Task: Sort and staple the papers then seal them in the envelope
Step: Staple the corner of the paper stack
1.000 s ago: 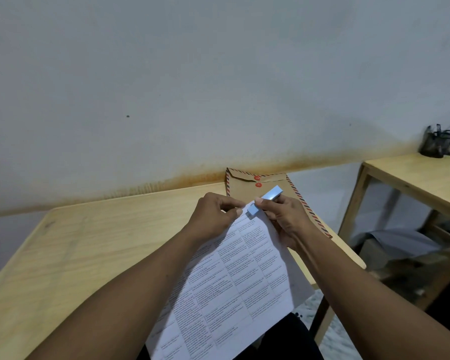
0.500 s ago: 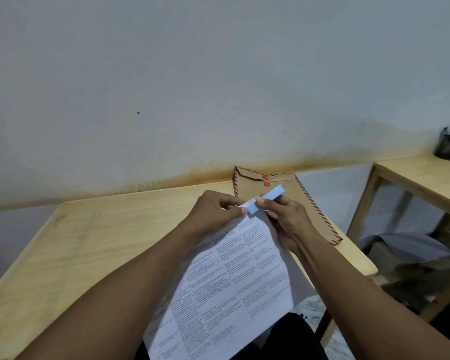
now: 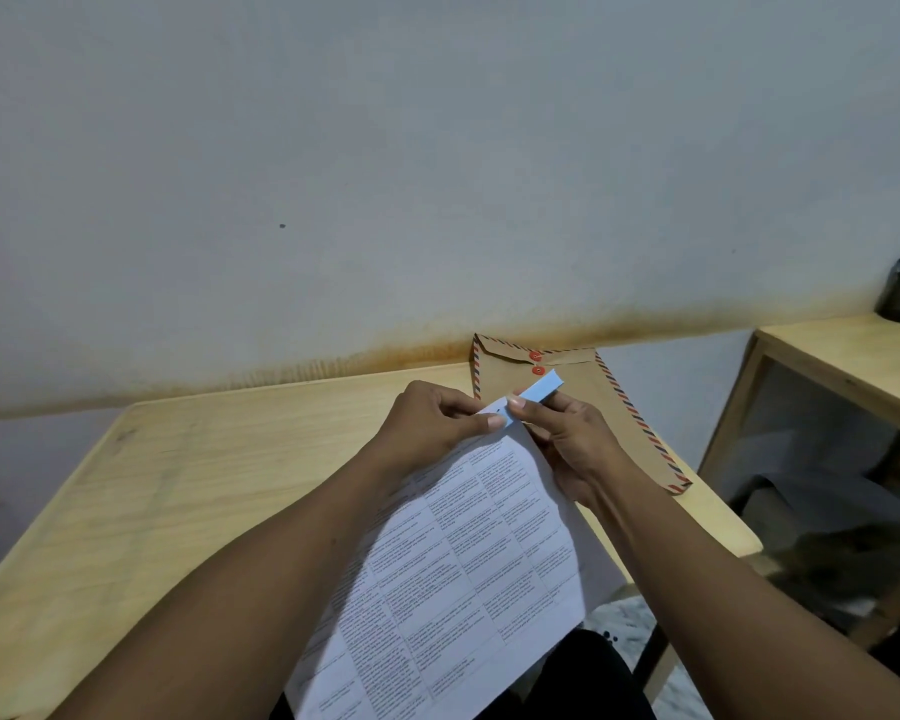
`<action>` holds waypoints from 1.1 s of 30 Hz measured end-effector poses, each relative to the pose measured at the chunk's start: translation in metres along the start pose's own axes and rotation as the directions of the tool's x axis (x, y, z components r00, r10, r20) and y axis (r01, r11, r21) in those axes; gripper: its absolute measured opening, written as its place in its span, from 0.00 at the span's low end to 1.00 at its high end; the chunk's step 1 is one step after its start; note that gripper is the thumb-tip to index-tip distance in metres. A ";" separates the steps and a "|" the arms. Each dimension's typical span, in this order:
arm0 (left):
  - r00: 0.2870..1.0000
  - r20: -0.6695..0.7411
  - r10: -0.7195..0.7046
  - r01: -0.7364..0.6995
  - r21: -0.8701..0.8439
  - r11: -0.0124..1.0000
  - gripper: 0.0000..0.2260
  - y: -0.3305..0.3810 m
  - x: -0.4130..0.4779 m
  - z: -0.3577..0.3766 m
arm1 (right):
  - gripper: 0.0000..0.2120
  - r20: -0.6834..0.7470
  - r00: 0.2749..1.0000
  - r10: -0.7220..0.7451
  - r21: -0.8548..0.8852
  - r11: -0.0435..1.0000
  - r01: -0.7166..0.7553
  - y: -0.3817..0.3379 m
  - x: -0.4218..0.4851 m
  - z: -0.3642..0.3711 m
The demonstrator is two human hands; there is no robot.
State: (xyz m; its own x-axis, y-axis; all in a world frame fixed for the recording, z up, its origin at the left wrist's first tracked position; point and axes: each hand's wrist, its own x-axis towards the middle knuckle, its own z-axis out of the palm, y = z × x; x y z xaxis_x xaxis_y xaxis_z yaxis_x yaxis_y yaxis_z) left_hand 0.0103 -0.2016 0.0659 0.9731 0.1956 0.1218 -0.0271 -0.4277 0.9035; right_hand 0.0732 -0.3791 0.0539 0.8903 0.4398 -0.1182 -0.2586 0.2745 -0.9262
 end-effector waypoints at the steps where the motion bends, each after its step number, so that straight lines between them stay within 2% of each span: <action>1: 1.000 -0.002 0.013 -0.013 0.009 1.000 0.09 0.001 0.000 0.000 | 0.12 -0.005 1.000 0.002 0.006 1.000 -0.002 0.002 0.000 0.001; 5: 1.000 0.011 -0.004 0.004 0.009 1.000 0.06 0.008 0.001 -0.007 | 0.07 -0.025 1.000 -0.010 0.042 0.999 0.011 0.006 0.001 0.006; 9: 1.000 0.008 -0.028 0.028 -0.005 1.000 0.07 0.001 -0.003 -0.009 | 0.08 -0.008 1.000 -0.010 0.027 1.000 0.010 0.009 0.000 0.010; 14: 0.993 -0.039 -0.112 0.104 -0.166 0.981 0.14 -0.006 -0.010 -0.010 | 0.11 0.013 1.000 0.000 0.028 1.000 0.000 0.009 0.002 0.013; 18: 0.992 0.034 -0.125 0.126 -0.027 0.992 0.13 -0.007 -0.009 -0.021 | 0.13 0.036 0.999 0.003 -0.025 1.000 -0.002 0.002 0.008 0.016; 20: 0.991 0.027 -0.128 0.129 -0.054 0.990 0.12 -0.008 -0.007 -0.025 | 0.14 0.057 0.998 0.024 -0.058 0.998 -0.021 0.000 0.011 0.017; 23: 0.988 0.053 -0.142 0.148 -0.140 0.979 0.08 -0.006 -0.009 -0.031 | 0.09 -0.047 0.999 0.013 0.029 1.000 -0.011 0.000 0.019 0.017; 26: 0.982 0.094 -0.164 0.174 -0.121 0.977 0.07 -0.003 -0.012 -0.044 | 0.08 -0.188 0.981 0.044 0.117 0.993 -0.022 -0.005 0.031 0.010; 30: 0.983 0.073 -0.167 0.174 -0.097 0.980 0.07 -0.011 -0.013 -0.066 | 0.08 -0.141 0.983 0.121 -0.100 0.986 -0.136 -0.012 0.040 0.013; 33: 0.984 0.018 -0.179 0.180 -0.108 0.978 0.07 -0.020 -0.013 -0.083 | 0.10 -0.080 0.987 0.137 -0.301 0.941 -0.155 -0.011 0.049 0.023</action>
State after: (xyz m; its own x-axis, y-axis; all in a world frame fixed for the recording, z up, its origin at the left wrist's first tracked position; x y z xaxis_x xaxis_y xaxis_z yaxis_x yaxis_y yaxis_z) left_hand -0.0205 -0.1220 0.0809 0.9661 0.2534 -0.0493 0.1240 -0.2880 0.9496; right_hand 0.1108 -0.3408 0.0667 0.8737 0.4030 -0.2725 -0.2685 -0.0675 -0.9609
